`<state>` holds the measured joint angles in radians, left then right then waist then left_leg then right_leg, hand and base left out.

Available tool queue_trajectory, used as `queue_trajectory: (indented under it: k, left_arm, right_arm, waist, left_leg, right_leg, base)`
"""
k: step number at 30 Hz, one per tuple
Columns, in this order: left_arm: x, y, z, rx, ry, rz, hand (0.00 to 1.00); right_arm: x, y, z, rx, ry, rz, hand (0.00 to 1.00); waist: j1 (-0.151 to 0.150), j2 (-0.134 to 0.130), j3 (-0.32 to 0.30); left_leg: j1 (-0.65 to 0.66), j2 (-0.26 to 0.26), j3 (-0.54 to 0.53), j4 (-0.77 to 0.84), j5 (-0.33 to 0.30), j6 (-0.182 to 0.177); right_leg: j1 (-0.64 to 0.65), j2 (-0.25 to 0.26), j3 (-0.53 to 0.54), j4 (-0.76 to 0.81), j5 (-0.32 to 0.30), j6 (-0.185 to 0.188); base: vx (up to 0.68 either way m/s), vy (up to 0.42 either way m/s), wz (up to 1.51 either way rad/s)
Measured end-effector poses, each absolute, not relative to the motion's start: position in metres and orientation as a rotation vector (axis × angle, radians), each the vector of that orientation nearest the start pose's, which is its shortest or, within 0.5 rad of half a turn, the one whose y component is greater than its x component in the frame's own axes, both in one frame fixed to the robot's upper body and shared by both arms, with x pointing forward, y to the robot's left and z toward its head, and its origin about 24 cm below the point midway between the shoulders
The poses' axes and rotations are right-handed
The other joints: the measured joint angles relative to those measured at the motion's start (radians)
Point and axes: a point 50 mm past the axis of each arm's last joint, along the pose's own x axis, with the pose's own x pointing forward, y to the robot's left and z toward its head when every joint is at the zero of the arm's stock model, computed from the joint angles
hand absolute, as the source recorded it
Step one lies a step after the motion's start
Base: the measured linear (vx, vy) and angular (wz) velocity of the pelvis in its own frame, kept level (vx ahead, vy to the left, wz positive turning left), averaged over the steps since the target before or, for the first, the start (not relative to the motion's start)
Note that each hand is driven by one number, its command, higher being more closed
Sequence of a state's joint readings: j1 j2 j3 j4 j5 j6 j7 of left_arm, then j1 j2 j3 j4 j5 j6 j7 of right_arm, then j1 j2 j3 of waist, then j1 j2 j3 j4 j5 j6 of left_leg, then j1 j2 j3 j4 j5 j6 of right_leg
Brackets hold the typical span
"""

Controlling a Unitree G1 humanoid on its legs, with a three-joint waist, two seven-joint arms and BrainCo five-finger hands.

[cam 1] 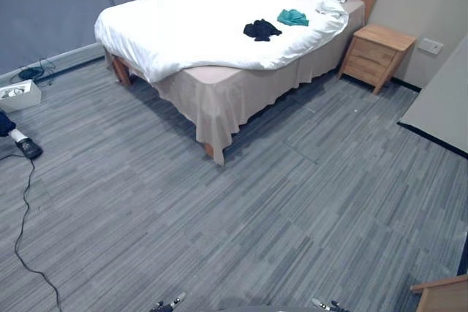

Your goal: Tidy the bed and pick cloth on bed and put in laundry

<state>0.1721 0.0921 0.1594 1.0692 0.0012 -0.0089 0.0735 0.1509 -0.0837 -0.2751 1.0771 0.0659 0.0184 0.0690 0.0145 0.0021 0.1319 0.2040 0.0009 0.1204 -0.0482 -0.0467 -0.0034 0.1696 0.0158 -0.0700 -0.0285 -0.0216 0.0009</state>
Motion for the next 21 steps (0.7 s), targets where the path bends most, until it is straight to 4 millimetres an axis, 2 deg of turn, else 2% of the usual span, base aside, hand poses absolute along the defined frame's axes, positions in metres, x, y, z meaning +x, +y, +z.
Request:
queue_trajectory:
  k: [14, 16, 17, 18, 19, 20, 21]
  left_arm:
    - [0.05, 0.212, -0.167, 0.038, 1.208, 0.305, 0.0]
    - [0.052, 0.212, -0.167, 0.032, 1.203, 0.31, 0.0]
    - [0.06, 0.213, -0.166, 0.032, 1.184, 0.309, 0.0]
    - [0.063, 0.215, -0.165, 0.03, 1.176, 0.314, 0.0]
    - [0.067, 0.217, -0.164, 0.025, 1.165, 0.32, 0.0]
    - [0.071, 0.218, -0.163, 0.026, 1.156, 0.32, 0.0]
    - [0.074, 0.222, -0.162, 0.032, 1.15, 0.327, 0.0]
  right_arm:
    - [0.054, -0.212, -0.167, 0.165, 1.197, -0.308, 0.0]
    - [0.056, -0.212, -0.168, 0.161, 1.205, -0.299, 0.0]
    - [0.059, -0.211, -0.167, 0.161, 1.201, -0.295, 0.0]
    - [0.062, -0.21, -0.167, 0.161, 1.196, -0.29, 0.0]
    - [0.064, -0.209, -0.167, 0.163, 1.191, -0.289, 0.0]
    - [0.066, -0.209, -0.166, 0.163, 1.185, -0.289, 0.0]
    - [0.068, -0.206, -0.166, 0.182, 1.177, -0.295, 0.0]
  waist:
    - [0.002, -0.005, 0.003]
    - [0.001, -0.015, 0.009]
    - [0.001, -0.013, 0.021]
    - [0.002, -0.024, 0.033]
    - [0.002, -0.031, 0.044]
    - [0.003, -0.036, 0.055]
    - [0.005, -0.049, 0.068]
  left_leg:
    - [0.0, 0.001, 0.038, -0.016, 0.0, 0.0]
    - [-0.016, 0.001, 0.043, -0.01, -0.004, 0.002]
    - [-0.027, 0.001, 0.045, 0.01, -0.014, 0.004]
    - [-0.041, -0.002, 0.044, 0.036, -0.029, 0.011]
    - [-0.055, -0.005, 0.034, 0.062, -0.044, 0.017]
    - [-0.065, -0.004, 0.028, 0.091, -0.074, 0.019]
    - [-0.08, -0.01, 0.02, 0.144, -0.113, 0.024]
  right_leg:
    - [-0.023, 0.005, 0.041, -0.01, 0.007, -0.004]
    - [-0.043, 0.003, 0.039, 0.018, -0.01, -0.003]
    - [-0.077, -0.002, 0.033, 0.092, -0.048, -0.001]
    - [-0.118, -0.012, 0.023, 0.178, -0.09, 0.009]
    - [-0.161, -0.026, 0.009, 0.28, -0.124, 0.037]
    - [-0.224, -0.039, -0.008, 0.428, -0.152, 0.075]
    - [-0.325, -0.066, -0.015, 0.649, -0.152, 0.081]
  base:
    - [0.0, -0.008, -0.09]
    - [0.03, -0.018, -0.01]
    - [0.01, -0.01, 0.1]
    - [-0.01, -0.012, 0.17]
    - [-0.05, -0.01, 0.16]
    - [-0.07, -0.007, 0.18]
    - [-0.06, -0.023, 0.25]
